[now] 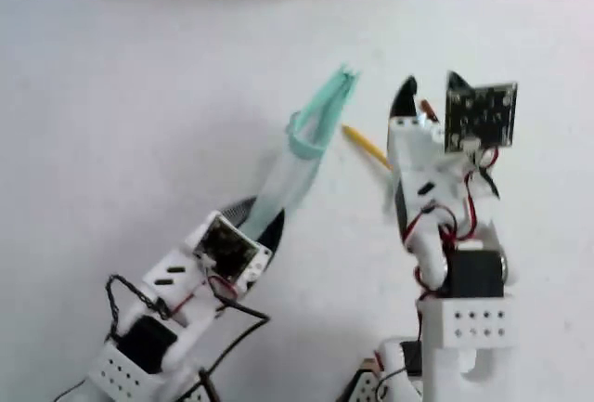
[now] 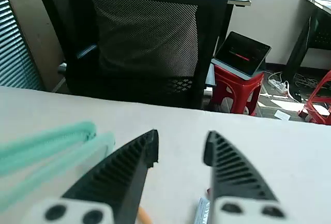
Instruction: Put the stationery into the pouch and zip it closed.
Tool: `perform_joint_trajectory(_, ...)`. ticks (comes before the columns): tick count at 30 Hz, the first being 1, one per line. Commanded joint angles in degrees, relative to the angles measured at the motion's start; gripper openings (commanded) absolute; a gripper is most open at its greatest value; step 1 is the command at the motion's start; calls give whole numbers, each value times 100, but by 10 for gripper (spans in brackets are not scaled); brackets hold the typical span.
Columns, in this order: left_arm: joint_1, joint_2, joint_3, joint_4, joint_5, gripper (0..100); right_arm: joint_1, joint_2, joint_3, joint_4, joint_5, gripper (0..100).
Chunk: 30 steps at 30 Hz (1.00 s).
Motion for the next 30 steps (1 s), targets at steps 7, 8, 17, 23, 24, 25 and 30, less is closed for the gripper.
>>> perform_joint_trajectory(7,40,-84,-35,97,62,25,-40,3767,-3464,-84,0,19)
perform_joint_trajectory(8,40,-84,-35,97,62,25,-66,4084,-3798,4,0,19)
perform_joint_trajectory(17,31,-84,-62,88,62,27,-541,5288,-5275,1745,44,19)
perform_joint_trajectory(23,31,-84,-62,97,62,27,-989,5288,-5301,2413,325,19)
perform_joint_trajectory(24,31,-84,-62,79,62,28,-1033,5288,-5301,2519,369,19)
perform_joint_trajectory(25,22,-84,-70,53,62,28,-1051,5288,-5301,2589,387,19)
perform_joint_trajectory(30,-347,-92,-202,229,360,181,-1051,5279,-5310,2826,360,19)
